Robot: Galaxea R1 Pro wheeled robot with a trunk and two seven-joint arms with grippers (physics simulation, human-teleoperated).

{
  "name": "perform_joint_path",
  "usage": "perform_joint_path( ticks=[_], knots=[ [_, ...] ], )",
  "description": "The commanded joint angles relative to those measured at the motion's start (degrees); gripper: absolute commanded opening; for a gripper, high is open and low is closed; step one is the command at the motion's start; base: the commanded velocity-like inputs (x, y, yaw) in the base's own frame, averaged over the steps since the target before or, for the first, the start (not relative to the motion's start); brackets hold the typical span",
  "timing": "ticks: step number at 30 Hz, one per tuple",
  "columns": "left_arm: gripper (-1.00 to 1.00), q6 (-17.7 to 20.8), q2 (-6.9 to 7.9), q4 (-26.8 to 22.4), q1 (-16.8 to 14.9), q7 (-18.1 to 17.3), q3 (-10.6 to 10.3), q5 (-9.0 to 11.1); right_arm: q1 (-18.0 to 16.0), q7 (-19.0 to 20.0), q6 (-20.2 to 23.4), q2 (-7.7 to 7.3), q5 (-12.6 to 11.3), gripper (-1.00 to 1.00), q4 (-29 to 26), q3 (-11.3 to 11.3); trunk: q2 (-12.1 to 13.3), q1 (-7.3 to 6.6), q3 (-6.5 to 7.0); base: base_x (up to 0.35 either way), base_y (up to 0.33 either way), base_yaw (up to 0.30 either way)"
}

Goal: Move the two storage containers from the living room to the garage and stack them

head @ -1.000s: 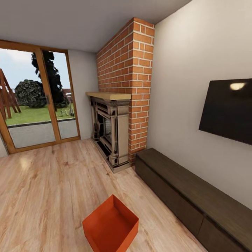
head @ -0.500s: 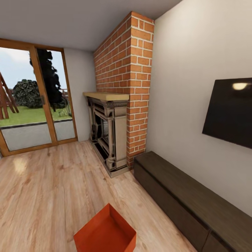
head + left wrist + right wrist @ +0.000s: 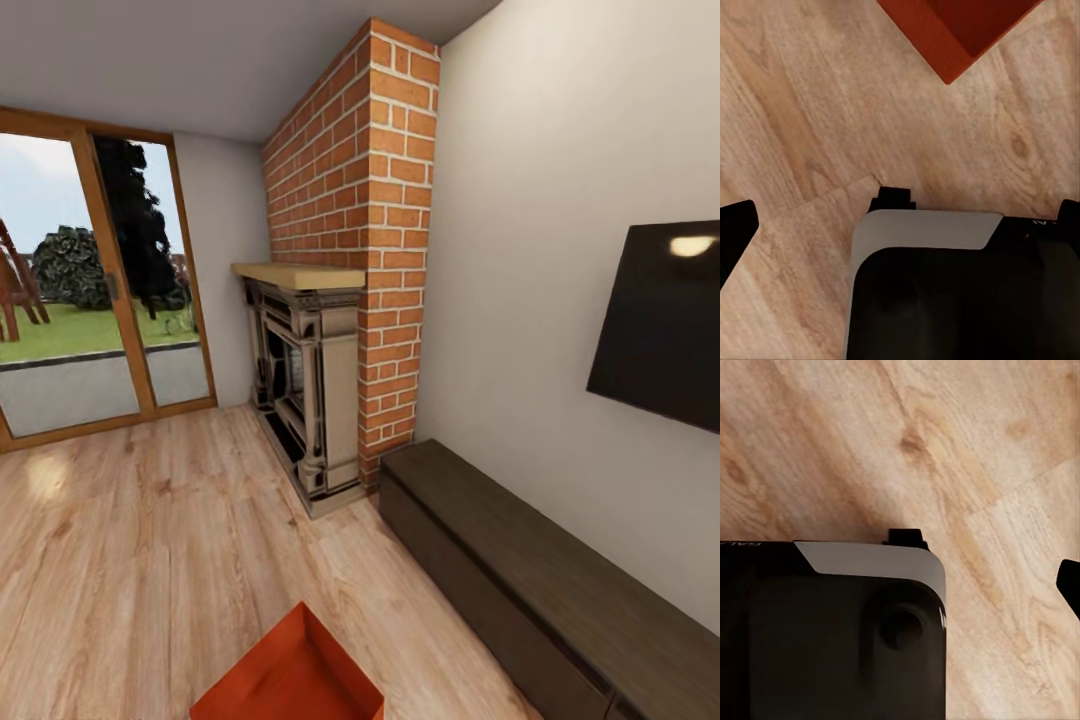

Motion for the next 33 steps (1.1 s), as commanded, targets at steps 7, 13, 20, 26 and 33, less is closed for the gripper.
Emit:
perform_joint_path(
  ticks=[7, 13, 20, 26, 33],
  knots=[
    [1.00, -0.2, 0.00, 0.0, 0.0, 0.1, 0.0, 0.6, -0.1, 0.0, -0.3, 0.05, -0.5, 1.00, 0.2, 0.5, 0.0, 0.01, -0.07, 0.005, -0.001, 0.158],
    [1.00, -0.2, 0.00, 0.1, -0.1, 0.1, -0.1, 0.6, -0.1, 0.0, -0.3, 0.05, -0.5, 1.00, 0.2, 0.5, 0.0, 0.01, -0.07, 0.000, 0.000, 0.263],
    [1.00, -0.2, 0.00, 0.1, 0.0, 0.1, -0.1, 0.6, -0.1, -0.1, -0.3, 0.05, -0.5, 1.00, 0.2, 0.5, 0.0, 0.01, -0.07, 0.000, 0.000, 0.269],
    [1.00, -0.2, 0.00, 0.0, -0.1, 0.1, 0.0, 0.6, -0.1, 0.0, -0.3, 0.05, -0.5, 1.00, 0.2, 0.5, 0.0, 0.01, -0.07, 0.000, 0.000, 0.270],
    [1.00, -0.2, 0.00, 0.0, 0.0, 0.1, 0.0, 0.6, -0.1, 0.0, -0.3, 0.05, -0.5, 1.00, 0.2, 0.5, 0.0, 0.01, -0.07, 0.000, 0.000, 0.270]
  ],
)
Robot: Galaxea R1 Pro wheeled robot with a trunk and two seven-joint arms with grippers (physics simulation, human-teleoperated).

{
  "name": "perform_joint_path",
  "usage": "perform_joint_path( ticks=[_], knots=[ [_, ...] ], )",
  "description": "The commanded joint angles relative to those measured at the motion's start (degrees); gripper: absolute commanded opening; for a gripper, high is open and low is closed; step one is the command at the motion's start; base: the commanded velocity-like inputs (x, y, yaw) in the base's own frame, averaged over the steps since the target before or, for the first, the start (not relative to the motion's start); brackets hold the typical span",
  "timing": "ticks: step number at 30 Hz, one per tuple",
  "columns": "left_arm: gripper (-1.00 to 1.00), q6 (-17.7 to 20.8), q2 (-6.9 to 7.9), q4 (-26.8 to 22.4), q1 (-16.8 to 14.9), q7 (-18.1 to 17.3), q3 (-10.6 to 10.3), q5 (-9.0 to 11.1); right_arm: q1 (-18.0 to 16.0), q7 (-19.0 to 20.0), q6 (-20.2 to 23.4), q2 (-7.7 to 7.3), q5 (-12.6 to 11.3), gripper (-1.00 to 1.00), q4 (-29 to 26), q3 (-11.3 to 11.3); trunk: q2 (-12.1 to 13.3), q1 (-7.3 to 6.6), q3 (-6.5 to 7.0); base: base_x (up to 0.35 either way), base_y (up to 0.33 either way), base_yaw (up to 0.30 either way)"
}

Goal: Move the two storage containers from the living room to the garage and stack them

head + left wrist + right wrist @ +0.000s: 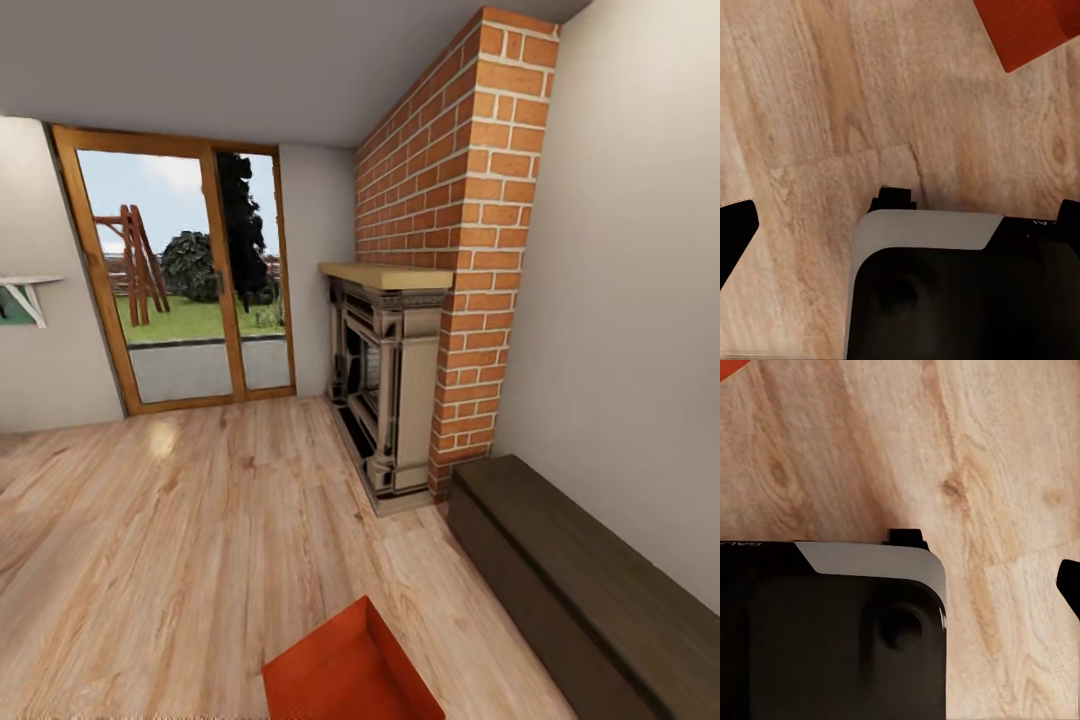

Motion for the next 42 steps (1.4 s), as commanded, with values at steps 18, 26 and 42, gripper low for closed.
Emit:
perform_joint_path(
  ticks=[18, 26, 42],
  knots=[
    [1.00, -0.2, -0.01, 0.1, -0.1, 0.0, -0.1, 0.6, -0.1, 0.0, -0.3, 0.05, -0.5, 1.00, 0.2, 0.5, 0.0, 0.00, -0.07, 0.000, -0.154, 0.117],
    [1.00, -0.2, -0.01, 0.1, 0.0, 0.0, -0.1, 0.6, -0.1, 0.0, -0.3, 0.05, -0.5, 1.00, 0.2, 0.5, 0.0, 0.00, -0.07, 0.000, -0.193, 0.038],
    [1.00, -0.2, -0.01, 0.1, -0.1, 0.0, -0.1, 0.6, -0.1, 0.0, -0.4, 0.05, -0.5, 1.00, 0.2, 0.5, 0.0, 0.00, -0.07, 0.000, -0.006, 0.257]
  ],
)
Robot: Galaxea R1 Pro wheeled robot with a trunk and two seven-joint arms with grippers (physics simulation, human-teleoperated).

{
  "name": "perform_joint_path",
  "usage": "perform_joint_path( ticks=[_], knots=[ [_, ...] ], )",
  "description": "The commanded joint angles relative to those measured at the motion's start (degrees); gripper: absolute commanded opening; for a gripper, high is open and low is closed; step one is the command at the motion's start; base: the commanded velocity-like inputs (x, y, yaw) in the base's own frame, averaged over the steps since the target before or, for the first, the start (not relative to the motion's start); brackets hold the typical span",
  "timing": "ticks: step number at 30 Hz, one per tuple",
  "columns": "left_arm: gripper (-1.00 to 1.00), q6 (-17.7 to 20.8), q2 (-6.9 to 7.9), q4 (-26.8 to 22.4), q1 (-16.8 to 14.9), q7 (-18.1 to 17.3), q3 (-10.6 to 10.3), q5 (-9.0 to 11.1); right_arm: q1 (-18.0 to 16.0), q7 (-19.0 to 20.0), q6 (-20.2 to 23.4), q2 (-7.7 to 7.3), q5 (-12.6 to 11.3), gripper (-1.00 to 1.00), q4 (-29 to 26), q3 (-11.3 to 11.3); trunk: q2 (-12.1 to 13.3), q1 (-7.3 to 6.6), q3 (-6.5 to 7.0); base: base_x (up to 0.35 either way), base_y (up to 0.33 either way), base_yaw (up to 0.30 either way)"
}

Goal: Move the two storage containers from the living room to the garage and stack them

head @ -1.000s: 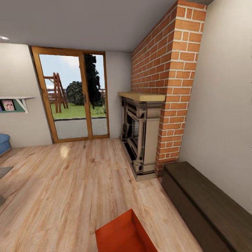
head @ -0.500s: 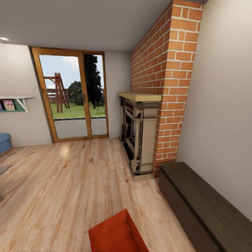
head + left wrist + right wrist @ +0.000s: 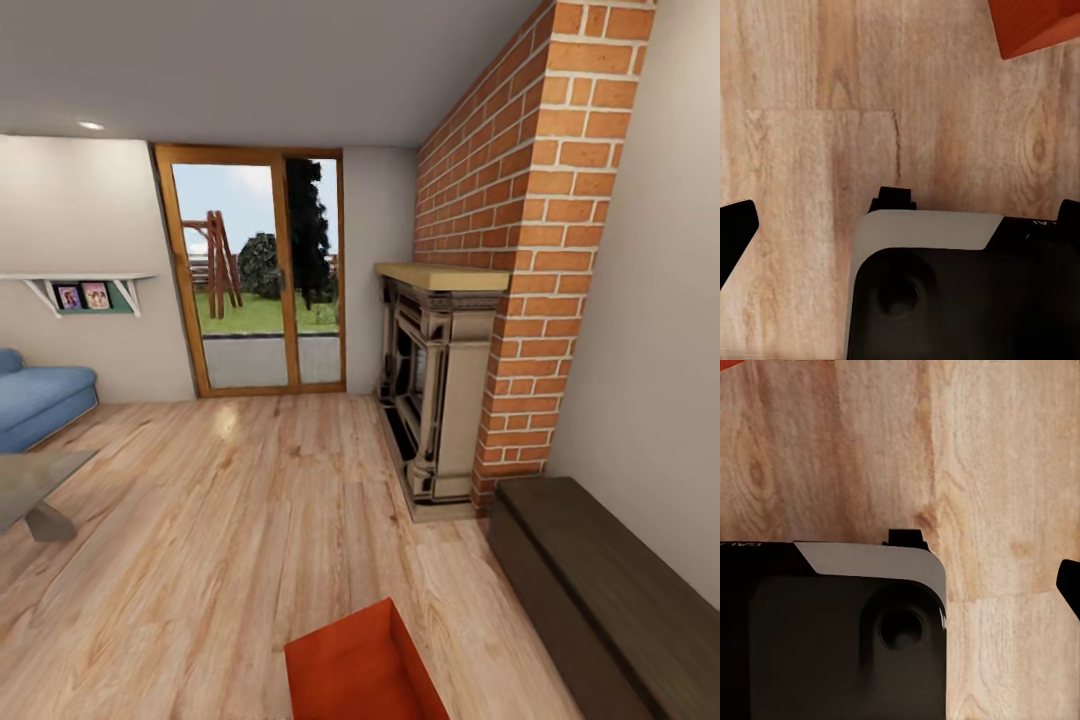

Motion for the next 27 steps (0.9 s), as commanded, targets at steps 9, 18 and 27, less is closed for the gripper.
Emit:
perform_joint_path(
  ticks=[9, 18, 27],
  knots=[
    [1.00, -0.2, -0.01, 0.1, 0.0, -0.1, -0.1, 0.6, -0.1, -0.1, -0.3, 0.05, -0.5, 1.00, 0.2, 0.5, 0.0, 0.00, -0.07, 0.091, -0.061, 0.106],
    [1.00, -0.2, -0.01, 0.1, 0.0, -0.1, -0.1, 0.5, -0.1, -0.1, -0.3, 0.05, -0.5, 1.00, 0.2, 0.5, 0.0, 0.00, -0.07, 0.194, -0.161, 0.001],
    [1.00, -0.2, -0.01, 0.1, 0.0, -0.1, -0.1, 0.6, -0.1, -0.1, -0.2, 0.05, -0.5, 1.00, 0.2, 0.5, 0.0, 0.00, -0.07, 0.198, -0.163, 0.000]
  ],
)
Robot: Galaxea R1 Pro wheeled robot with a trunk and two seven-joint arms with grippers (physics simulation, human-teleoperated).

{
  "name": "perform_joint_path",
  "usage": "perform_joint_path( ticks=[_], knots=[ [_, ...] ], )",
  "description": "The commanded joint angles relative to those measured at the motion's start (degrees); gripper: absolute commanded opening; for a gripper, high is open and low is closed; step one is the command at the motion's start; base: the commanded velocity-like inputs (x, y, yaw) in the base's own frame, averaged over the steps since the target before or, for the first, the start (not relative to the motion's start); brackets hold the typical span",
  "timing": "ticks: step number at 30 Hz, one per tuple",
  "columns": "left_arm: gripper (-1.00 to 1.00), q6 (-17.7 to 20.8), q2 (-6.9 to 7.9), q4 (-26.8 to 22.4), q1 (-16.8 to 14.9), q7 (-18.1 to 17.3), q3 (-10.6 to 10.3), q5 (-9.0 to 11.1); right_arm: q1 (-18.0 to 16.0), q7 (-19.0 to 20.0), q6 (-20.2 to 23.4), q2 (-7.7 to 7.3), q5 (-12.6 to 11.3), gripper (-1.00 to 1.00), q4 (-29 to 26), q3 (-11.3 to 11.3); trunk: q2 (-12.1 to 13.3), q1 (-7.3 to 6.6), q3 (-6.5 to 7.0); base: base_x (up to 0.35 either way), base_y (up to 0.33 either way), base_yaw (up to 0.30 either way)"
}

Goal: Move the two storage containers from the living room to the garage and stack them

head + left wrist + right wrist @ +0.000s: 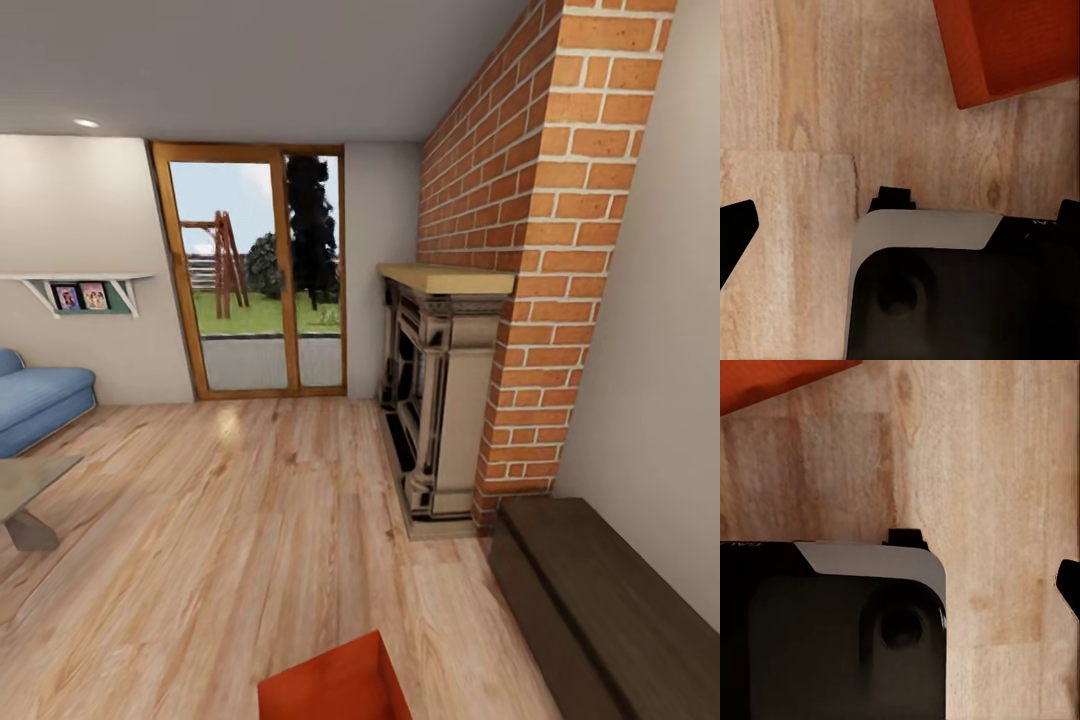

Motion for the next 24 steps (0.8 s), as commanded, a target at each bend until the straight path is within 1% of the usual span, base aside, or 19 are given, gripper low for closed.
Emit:
perform_joint_path(
  ticks=[1, 8, 12, 16, 24],
  knots=[
    [1.00, -0.2, 0.00, 0.1, 0.0, 0.0, -0.1, 0.6, -0.1, 0.0, -0.3, 0.05, -0.5, 1.00, 0.2, 0.5, 0.0, 0.02, -0.07, 0.198, -0.163, 0.000],
    [1.00, -0.2, 0.00, 0.1, -0.1, 0.0, -0.1, 0.6, -0.1, 0.0, -0.3, 0.05, -0.5, 1.00, 0.2, 0.5, 0.0, 0.02, -0.07, 0.195, -0.156, 0.000],
    [1.00, -0.2, 0.00, 0.1, 0.0, 0.0, 0.0, 0.6, -0.1, 0.0, -0.3, 0.05, -0.5, 1.00, 0.2, 0.5, 0.0, 0.02, -0.07, 0.122, -0.077, 0.019],
    [1.00, -0.2, 0.00, 0.1, 0.0, 0.0, -0.1, 0.6, -0.1, 0.0, -0.3, 0.05, -0.5, 1.00, 0.2, 0.5, 0.0, 0.02, -0.07, 0.029, -0.016, 0.185],
    [1.00, -0.2, 0.00, 0.1, -0.1, 0.1, -0.1, 0.6, -0.1, 0.0, -0.3, 0.05, -0.5, 1.00, 0.2, 0.5, 0.0, 0.02, -0.07, 0.003, -0.002, 0.259]
  ],
)
